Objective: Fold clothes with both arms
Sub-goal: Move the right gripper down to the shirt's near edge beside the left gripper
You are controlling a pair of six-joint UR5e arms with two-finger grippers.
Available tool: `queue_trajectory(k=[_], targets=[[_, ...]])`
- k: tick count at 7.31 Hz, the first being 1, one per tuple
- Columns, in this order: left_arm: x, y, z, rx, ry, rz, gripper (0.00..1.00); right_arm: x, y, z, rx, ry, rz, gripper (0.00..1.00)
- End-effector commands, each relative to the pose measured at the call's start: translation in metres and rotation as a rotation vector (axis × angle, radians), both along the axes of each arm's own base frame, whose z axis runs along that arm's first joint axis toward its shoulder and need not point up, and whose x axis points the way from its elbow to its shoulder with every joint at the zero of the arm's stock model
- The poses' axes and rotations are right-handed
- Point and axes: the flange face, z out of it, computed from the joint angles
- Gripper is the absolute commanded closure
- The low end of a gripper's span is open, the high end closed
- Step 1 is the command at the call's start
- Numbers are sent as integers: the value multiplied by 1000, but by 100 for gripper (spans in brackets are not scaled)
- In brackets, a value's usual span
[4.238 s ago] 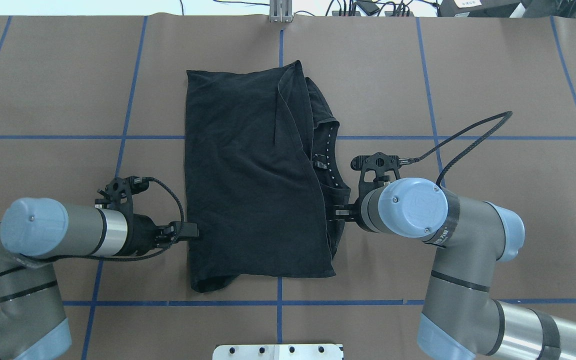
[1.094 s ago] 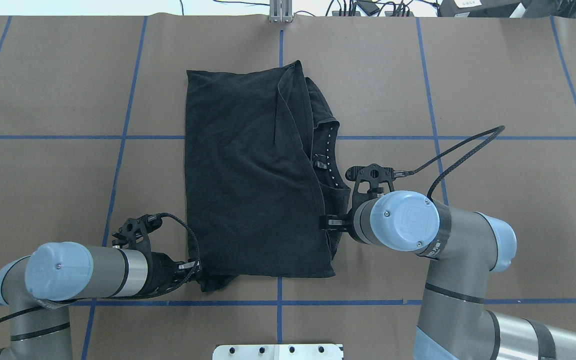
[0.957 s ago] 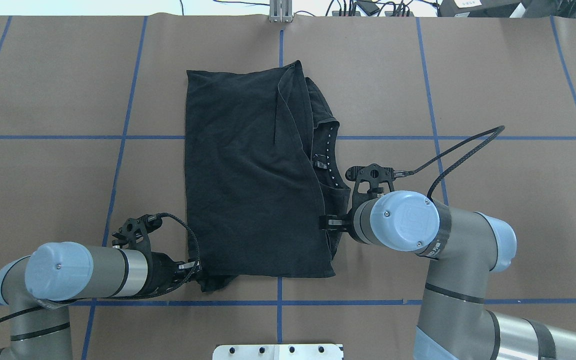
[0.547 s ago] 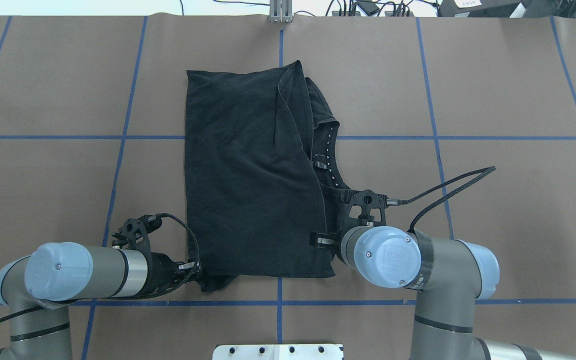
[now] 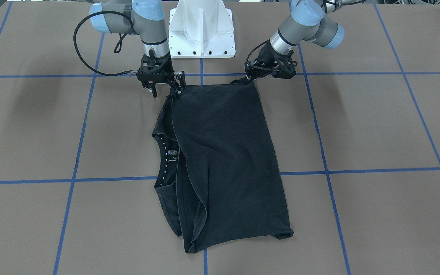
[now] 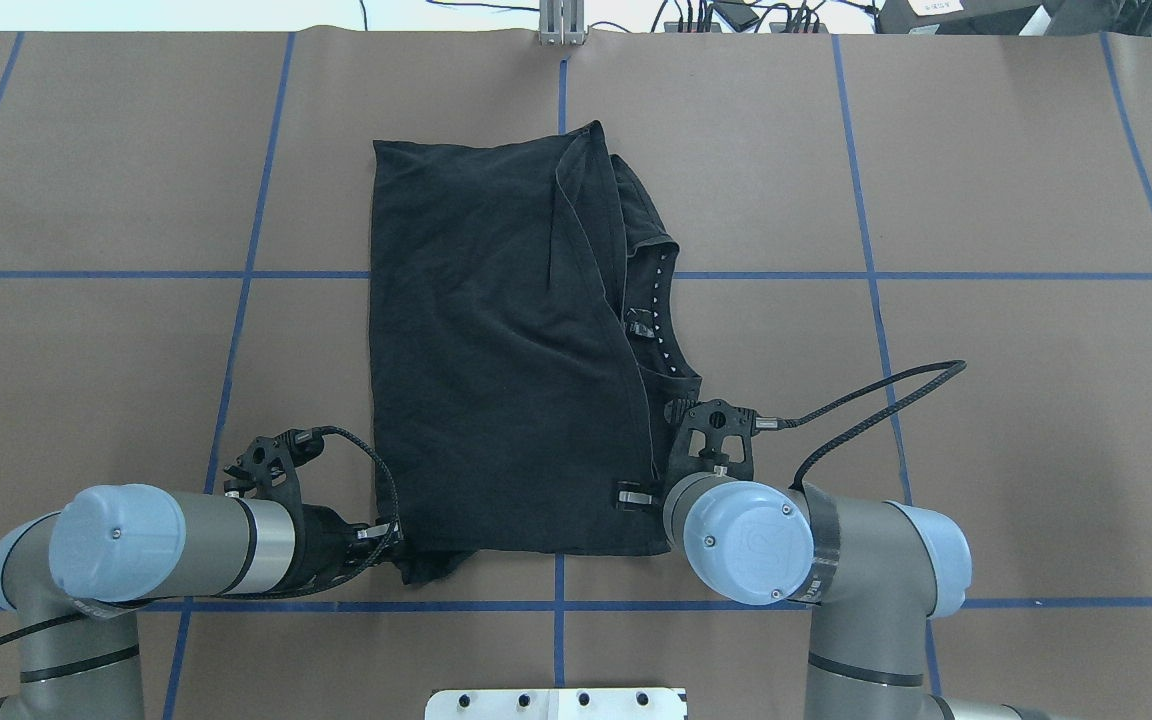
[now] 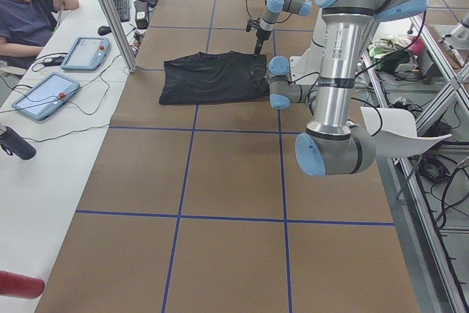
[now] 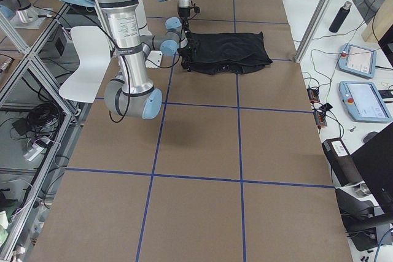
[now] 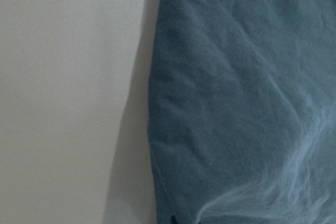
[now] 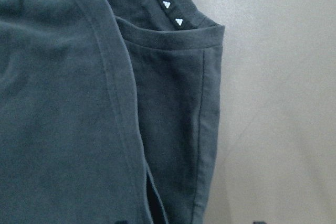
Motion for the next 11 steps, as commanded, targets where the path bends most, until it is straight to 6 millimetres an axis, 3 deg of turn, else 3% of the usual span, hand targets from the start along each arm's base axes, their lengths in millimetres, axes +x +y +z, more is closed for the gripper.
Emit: queue_trajectory(k=[1, 3, 4, 6, 7, 11], targets=[[0, 0, 0, 0, 0, 0, 100, -13, -4, -5, 12, 7, 1, 37], [0, 1, 0, 0, 0, 1, 100, -11, -8, -2, 23, 20, 12, 38], [0, 0, -1, 0, 1, 0, 100, -9, -10, -3, 25, 20, 14, 43], [0, 1, 0, 0, 0, 1, 100, -9, -10, -5, 24, 17, 14, 88], [1, 1, -1, 0, 1, 1, 100, -8, -10, -5, 24, 17, 14, 100], [-3, 1, -7, 4, 15, 5, 100, 6, -8, -21, 23, -22, 5, 100]])
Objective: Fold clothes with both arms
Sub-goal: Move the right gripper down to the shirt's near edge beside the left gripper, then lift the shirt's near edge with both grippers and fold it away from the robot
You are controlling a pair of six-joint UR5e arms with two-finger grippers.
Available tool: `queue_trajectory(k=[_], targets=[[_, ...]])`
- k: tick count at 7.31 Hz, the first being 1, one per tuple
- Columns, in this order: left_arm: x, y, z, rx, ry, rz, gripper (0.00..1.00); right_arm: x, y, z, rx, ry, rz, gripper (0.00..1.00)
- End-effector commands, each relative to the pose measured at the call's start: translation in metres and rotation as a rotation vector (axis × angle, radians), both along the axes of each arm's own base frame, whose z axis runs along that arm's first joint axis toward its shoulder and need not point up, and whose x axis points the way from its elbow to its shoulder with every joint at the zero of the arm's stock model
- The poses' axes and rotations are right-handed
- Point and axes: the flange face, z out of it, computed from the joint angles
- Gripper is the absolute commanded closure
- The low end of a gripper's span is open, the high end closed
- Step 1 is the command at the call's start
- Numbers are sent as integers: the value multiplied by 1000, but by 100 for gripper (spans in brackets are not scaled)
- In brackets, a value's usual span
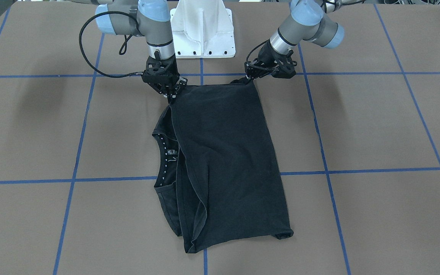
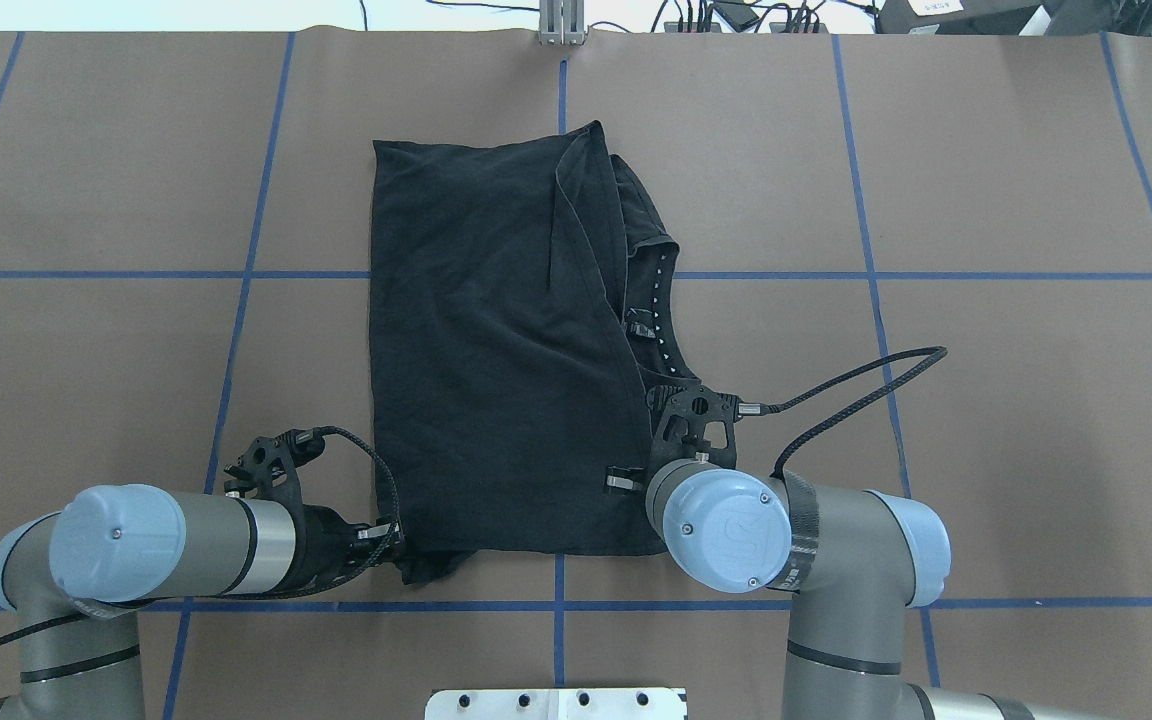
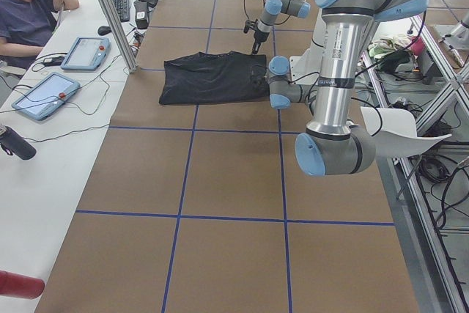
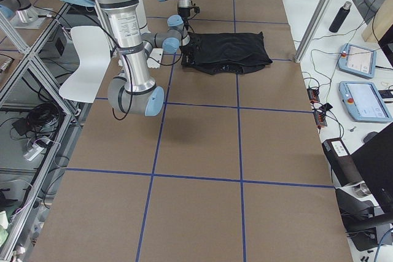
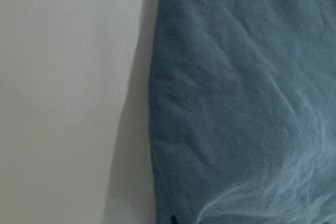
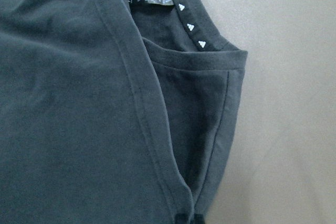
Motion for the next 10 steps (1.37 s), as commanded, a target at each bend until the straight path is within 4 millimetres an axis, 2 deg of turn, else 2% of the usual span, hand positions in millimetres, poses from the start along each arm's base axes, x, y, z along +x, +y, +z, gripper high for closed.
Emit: queue_trajectory(k=[1, 2, 3, 4, 5, 6, 7, 8, 9, 10], targets=[[-13, 5, -15, 4, 33, 20, 100, 18, 6, -12, -12, -40, -22, 100], [-23, 10, -29, 6, 65, 44, 100, 29, 17, -14, -12, -48, -39, 100], [-46, 18, -42, 13, 94, 52, 100, 47, 45, -25, -12, -55, -80, 100], [-78, 32, -57, 11, 134, 99, 100, 71, 73, -39, -11, -65, -123, 100], [-95, 38, -68, 8, 148, 104, 100, 95, 89, -55, -10, -79, -148, 100], [-90, 40, -75, -4, 117, 112, 100, 103, 96, -68, -10, -85, -162, 100], [-77, 34, -83, -11, 76, 110, 100, 99, 93, -68, -9, -80, -156, 100], [-73, 16, -92, -12, 31, 80, 100, 106, 72, -73, -6, -89, -113, 100], [-68, -16, -104, 15, 16, 30, 100, 102, 44, -79, -3, -89, -60, 100], [-57, -53, -104, 23, -16, -21, 100, 87, 14, -83, 15, -66, -30, 100]])
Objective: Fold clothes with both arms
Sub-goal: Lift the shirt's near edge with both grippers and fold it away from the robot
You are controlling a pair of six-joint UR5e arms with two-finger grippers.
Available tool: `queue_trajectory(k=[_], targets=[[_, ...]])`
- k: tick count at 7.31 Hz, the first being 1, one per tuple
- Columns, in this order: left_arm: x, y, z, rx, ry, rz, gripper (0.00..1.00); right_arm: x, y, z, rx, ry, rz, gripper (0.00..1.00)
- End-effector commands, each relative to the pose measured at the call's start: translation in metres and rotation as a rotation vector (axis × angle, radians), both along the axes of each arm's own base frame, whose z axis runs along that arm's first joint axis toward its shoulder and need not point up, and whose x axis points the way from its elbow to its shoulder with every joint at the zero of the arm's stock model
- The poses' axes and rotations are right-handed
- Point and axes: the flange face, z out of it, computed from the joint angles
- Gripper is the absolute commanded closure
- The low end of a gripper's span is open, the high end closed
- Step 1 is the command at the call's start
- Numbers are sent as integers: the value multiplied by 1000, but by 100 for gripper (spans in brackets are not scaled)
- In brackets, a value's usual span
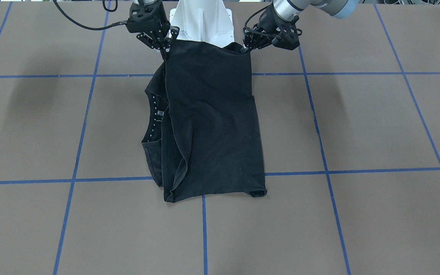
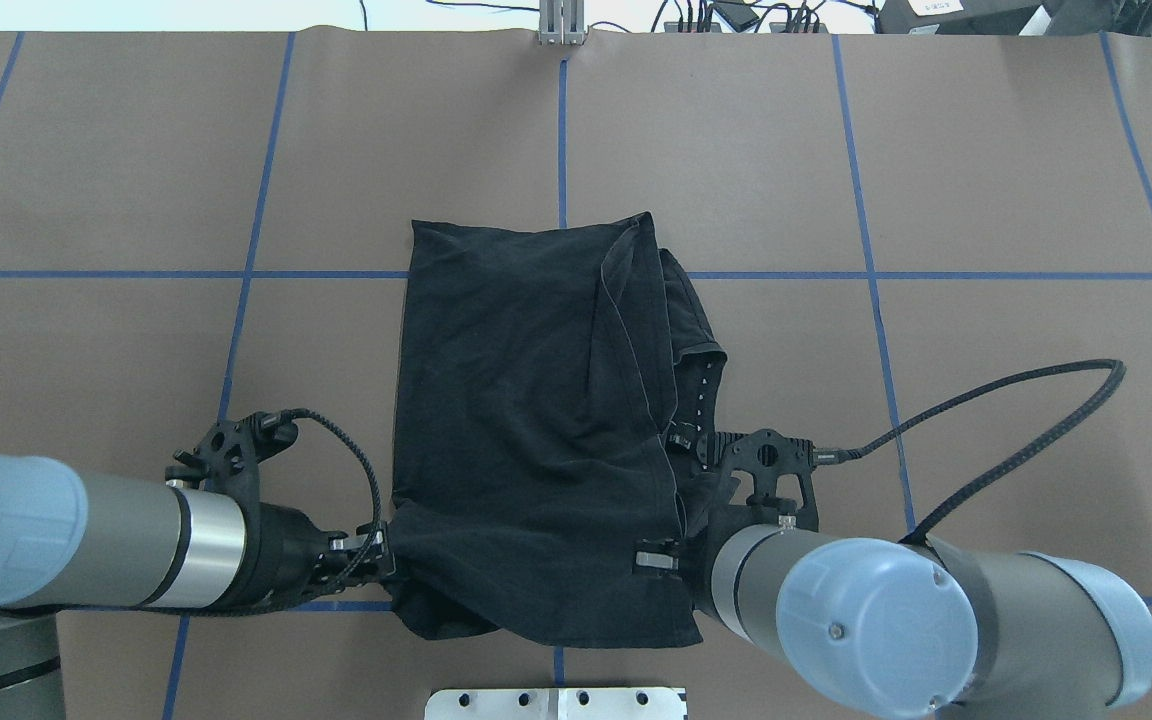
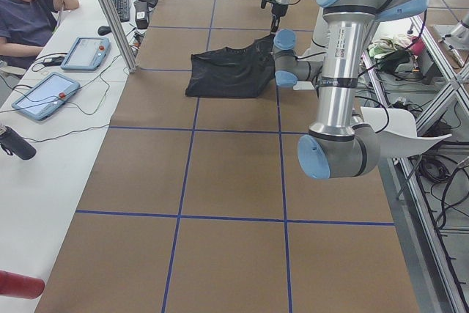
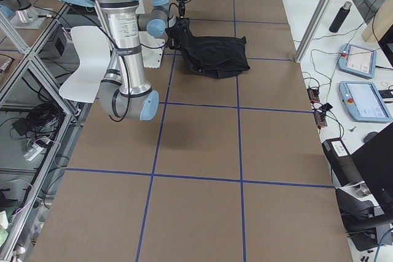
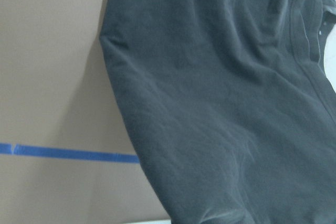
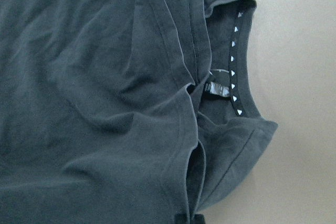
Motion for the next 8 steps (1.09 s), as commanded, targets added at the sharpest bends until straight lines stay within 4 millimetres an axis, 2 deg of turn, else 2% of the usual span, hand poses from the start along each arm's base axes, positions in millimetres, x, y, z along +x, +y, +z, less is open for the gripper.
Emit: queue_trajectory(k=[1, 3, 4, 6, 8], targets=[[14, -81, -11, 54, -64, -103, 100, -24, -68, -9, 15, 42, 82, 100], [4, -134, -6, 117, -130, -158, 100, -40, -135, -22, -3, 76, 129, 100], [9, -161, 0, 123, -160, -181, 100, -43, -165, -26, -8, 95, 155, 100], [21, -211, 2, 141, -209, -214, 100, -45, -208, -30, -17, 128, 175, 100], [20, -251, 9, 172, -257, -234, 100, -53, -256, -26, -31, 135, 200, 100]])
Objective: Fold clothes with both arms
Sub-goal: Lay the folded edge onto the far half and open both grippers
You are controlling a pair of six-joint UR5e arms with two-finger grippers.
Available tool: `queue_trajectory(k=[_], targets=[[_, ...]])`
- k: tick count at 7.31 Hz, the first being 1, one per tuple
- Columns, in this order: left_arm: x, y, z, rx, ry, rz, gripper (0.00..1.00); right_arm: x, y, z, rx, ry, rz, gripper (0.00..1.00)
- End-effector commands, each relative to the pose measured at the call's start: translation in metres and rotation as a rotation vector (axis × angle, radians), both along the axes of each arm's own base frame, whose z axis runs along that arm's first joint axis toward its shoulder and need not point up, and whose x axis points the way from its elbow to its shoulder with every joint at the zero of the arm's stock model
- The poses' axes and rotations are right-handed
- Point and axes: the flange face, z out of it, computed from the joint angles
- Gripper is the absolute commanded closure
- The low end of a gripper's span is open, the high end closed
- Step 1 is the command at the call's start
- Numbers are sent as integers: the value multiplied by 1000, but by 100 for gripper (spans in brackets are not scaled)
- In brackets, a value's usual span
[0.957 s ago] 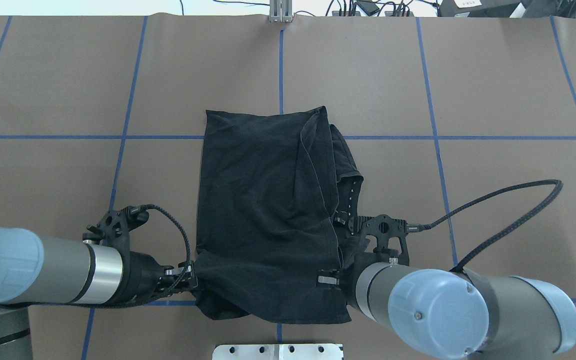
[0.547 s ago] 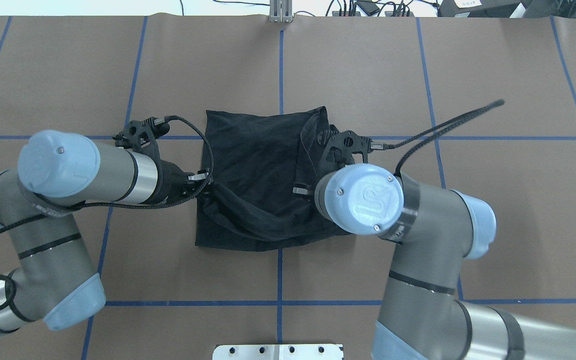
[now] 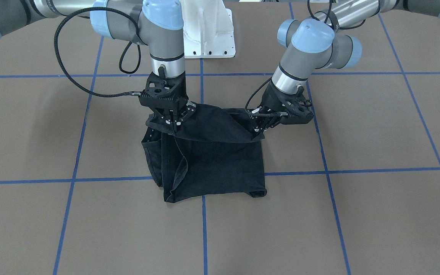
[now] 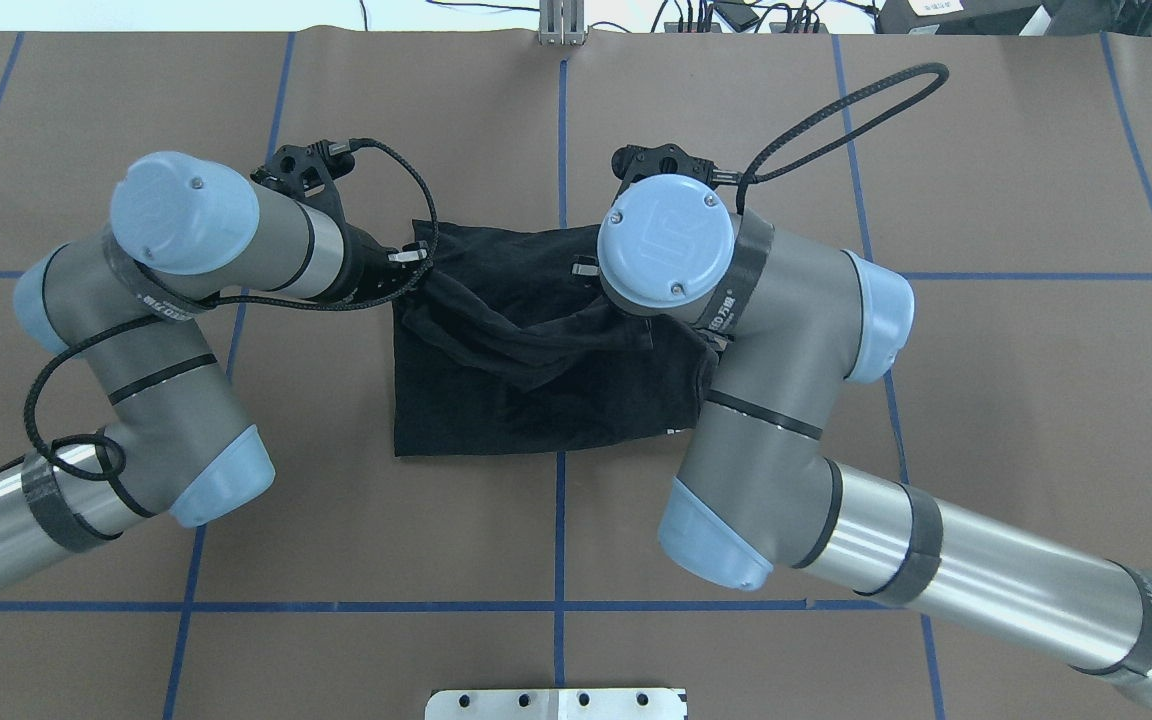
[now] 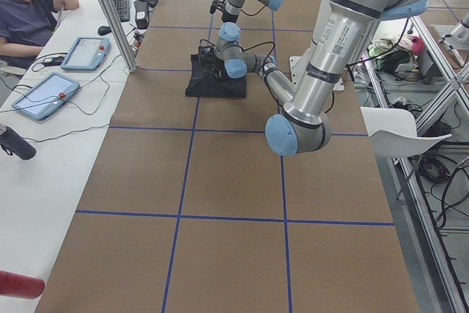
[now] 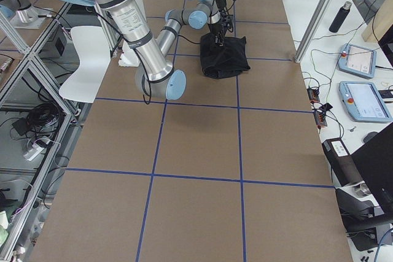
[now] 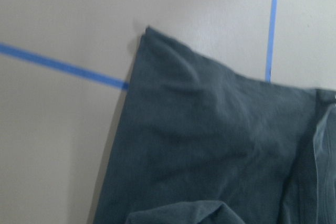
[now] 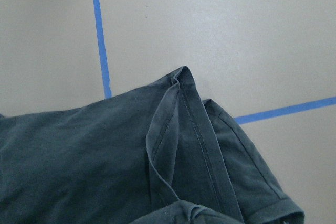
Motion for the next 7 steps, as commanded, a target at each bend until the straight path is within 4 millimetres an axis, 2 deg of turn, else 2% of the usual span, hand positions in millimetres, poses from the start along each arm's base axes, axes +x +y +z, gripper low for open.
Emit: queue_trajectory(k=[1, 2, 4, 6, 7], targets=[[5, -50, 1, 24, -53, -22, 100, -6, -55, 14, 3, -5, 17, 100], [16, -67, 0, 16, -68, -29, 100, -8, -72, 25, 1, 2, 20, 100], [32, -86, 18, 28, -127, -4, 100, -14, -98, 35, -6, 40, 18, 100], [34, -101, 35, 35, -168, 4, 100, -22, -111, 48, -12, 63, 14, 100], [27, -107, 35, 61, -176, 9, 47, -28, -120, 64, -8, 65, 14, 100]])
